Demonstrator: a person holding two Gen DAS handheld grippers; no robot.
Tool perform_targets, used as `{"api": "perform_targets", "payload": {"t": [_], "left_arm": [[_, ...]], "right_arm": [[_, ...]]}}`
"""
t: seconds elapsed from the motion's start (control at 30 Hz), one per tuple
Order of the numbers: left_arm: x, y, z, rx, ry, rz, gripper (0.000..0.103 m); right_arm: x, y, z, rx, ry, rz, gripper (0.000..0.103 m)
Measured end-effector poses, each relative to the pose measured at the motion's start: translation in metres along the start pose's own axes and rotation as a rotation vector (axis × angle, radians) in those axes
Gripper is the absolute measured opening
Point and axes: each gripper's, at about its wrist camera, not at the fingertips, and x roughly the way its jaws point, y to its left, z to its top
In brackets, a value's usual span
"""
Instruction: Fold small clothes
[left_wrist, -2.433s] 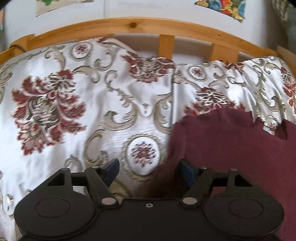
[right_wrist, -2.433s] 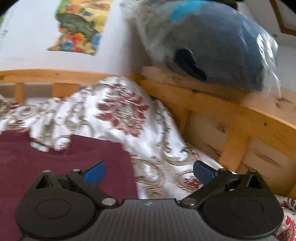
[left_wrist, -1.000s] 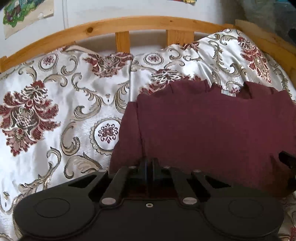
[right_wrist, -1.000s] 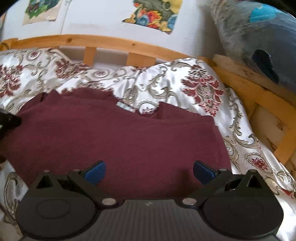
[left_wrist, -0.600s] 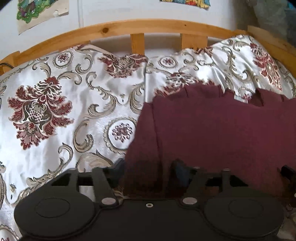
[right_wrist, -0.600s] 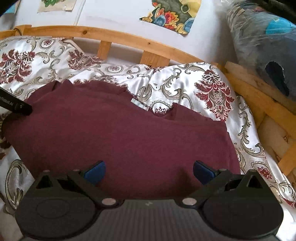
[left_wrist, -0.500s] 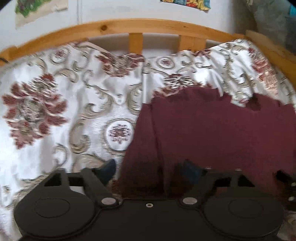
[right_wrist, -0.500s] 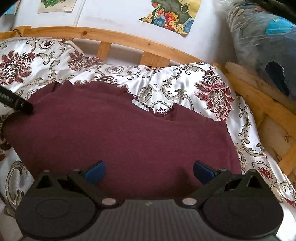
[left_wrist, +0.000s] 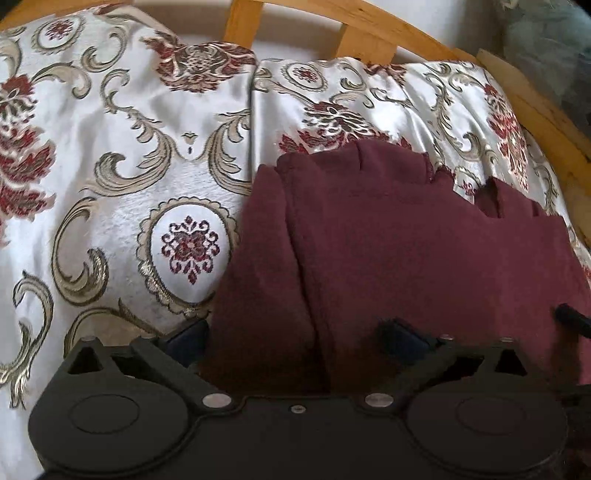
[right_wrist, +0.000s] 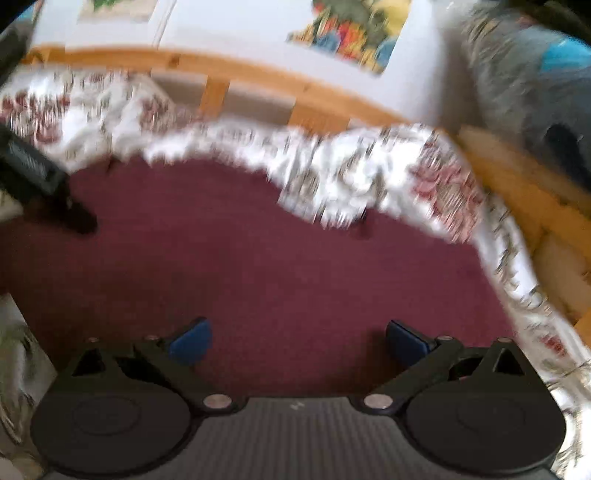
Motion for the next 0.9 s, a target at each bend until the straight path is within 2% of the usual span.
{"api": "perform_targets", "payload": {"t": [0.17, 0.3, 0.4, 0.47, 0.5, 0.57, 0.67, 0.73, 0.83, 0.9], "left_arm": [[0.000, 0.000, 0.001, 0.005, 0.004, -0.005, 0.102], [-0.001, 0.003, 0.002, -0.007, 0.013, -0.024, 0.100], [-0.002, 0.000, 0.003, 0.008, 0.028, -0.017, 0.093], [-0.005, -0.003, 0.005, 0.014, 0.040, -0.016, 0.076], [-0.006, -0.006, 0.007, 0.010, 0.055, -0.008, 0.072], [-0.010, -0.012, 0.011, -0.003, 0.076, -0.012, 0.047], [-0.014, -0.025, 0.018, 0.006, 0.092, 0.029, 0.029], [-0.022, -0.035, 0.022, 0.007, 0.085, 0.053, 0.024], [-0.036, -0.053, 0.027, 0.037, 0.058, 0.092, 0.023], [-0.047, -0.061, 0.032, 0.023, 0.032, 0.063, 0.022]], "right_arm": [[0.006, -0.009, -0.001, 0.052, 0.022, 0.040, 0.103], [0.004, -0.007, -0.001, 0.044, 0.021, 0.033, 0.103], [0.004, -0.006, 0.001, 0.050, 0.031, 0.032, 0.103], [0.005, -0.011, 0.003, 0.096, 0.059, 0.046, 0.103], [0.006, -0.014, 0.004, 0.130, 0.075, 0.057, 0.103], [0.006, -0.021, 0.005, 0.178, 0.099, 0.079, 0.103], [0.002, -0.020, 0.004, 0.162, 0.102, 0.080, 0.103], [0.000, -0.020, 0.005, 0.153, 0.102, 0.081, 0.103], [-0.004, -0.023, 0.008, 0.146, 0.098, 0.088, 0.103], [-0.009, -0.028, 0.012, 0.138, 0.075, 0.088, 0.103]]}}
